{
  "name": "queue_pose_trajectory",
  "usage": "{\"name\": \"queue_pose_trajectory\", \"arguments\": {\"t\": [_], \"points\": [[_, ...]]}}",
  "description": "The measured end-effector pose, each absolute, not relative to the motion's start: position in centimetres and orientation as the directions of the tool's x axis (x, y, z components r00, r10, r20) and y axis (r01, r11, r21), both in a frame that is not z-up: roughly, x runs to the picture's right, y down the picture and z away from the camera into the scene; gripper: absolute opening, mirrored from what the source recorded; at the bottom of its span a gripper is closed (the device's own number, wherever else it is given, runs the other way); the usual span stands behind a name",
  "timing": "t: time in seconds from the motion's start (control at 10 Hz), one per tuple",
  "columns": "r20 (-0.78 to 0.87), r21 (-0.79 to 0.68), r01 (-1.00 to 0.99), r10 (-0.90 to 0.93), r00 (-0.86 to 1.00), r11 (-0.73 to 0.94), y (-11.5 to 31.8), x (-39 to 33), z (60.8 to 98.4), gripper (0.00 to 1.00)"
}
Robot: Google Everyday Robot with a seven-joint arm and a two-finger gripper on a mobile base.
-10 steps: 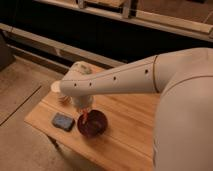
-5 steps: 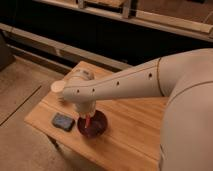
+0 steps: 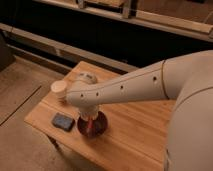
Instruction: Place the pepper in the ceramic bowl
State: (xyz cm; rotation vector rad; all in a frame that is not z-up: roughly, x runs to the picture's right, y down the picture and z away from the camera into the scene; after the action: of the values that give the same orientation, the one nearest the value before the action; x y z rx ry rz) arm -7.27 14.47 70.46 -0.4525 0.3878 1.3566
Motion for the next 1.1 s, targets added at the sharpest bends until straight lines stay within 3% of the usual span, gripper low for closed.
{"name": "queue_pose_trajectory", "arguments": {"t": [1.1], "points": [[-0.550,-0.068,-0.985,0.818,0.168,0.157,17.4,-6.6,70.7,0.05]]}}
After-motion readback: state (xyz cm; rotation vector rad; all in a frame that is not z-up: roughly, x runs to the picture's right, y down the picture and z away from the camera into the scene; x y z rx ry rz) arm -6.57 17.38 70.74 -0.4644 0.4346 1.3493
